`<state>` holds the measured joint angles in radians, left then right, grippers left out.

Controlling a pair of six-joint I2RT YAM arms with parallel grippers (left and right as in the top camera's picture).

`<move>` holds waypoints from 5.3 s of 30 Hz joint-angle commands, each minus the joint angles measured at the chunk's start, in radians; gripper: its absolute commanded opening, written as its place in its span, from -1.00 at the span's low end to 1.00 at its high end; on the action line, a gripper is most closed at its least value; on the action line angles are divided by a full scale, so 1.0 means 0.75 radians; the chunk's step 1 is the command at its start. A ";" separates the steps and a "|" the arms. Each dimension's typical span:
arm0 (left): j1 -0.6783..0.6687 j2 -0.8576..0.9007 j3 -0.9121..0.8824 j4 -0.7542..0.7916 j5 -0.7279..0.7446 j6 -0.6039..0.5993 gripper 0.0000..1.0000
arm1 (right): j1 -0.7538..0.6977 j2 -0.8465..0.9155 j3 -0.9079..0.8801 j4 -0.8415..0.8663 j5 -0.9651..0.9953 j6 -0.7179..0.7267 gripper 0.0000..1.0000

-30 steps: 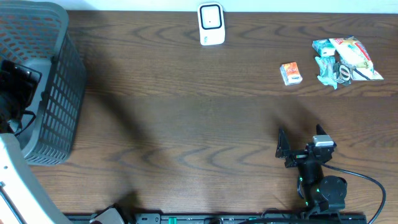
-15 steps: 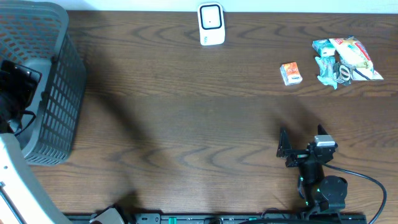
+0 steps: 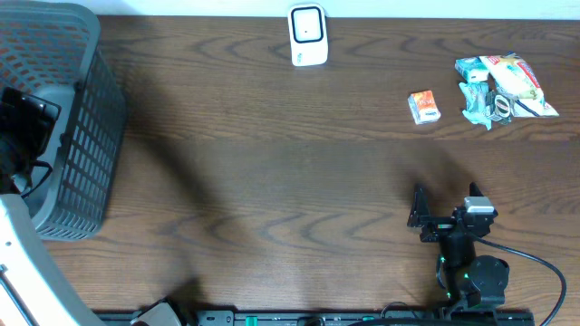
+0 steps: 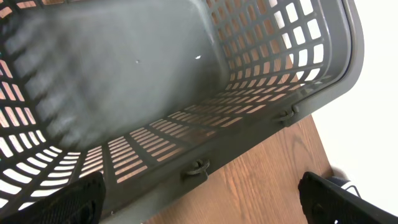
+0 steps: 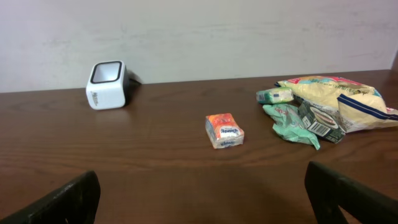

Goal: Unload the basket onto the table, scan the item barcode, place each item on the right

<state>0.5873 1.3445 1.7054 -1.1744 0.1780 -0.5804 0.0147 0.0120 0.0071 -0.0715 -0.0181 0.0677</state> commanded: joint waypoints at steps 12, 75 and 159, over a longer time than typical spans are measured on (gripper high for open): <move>0.005 -0.007 0.018 -0.003 -0.007 -0.011 0.96 | -0.030 -0.009 -0.002 -0.013 0.020 -0.008 0.99; 0.005 -0.007 0.018 -0.003 -0.007 -0.011 0.96 | -0.009 -0.009 -0.002 -0.007 0.012 -0.052 0.99; -0.778 -1.425 -1.433 0.403 -0.213 0.475 0.96 | -0.009 -0.009 -0.002 -0.006 0.011 -0.052 0.99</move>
<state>0.0090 0.3023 0.6472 -0.8841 0.0235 -0.3485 0.0059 0.0120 0.0071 -0.0711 -0.0109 0.0406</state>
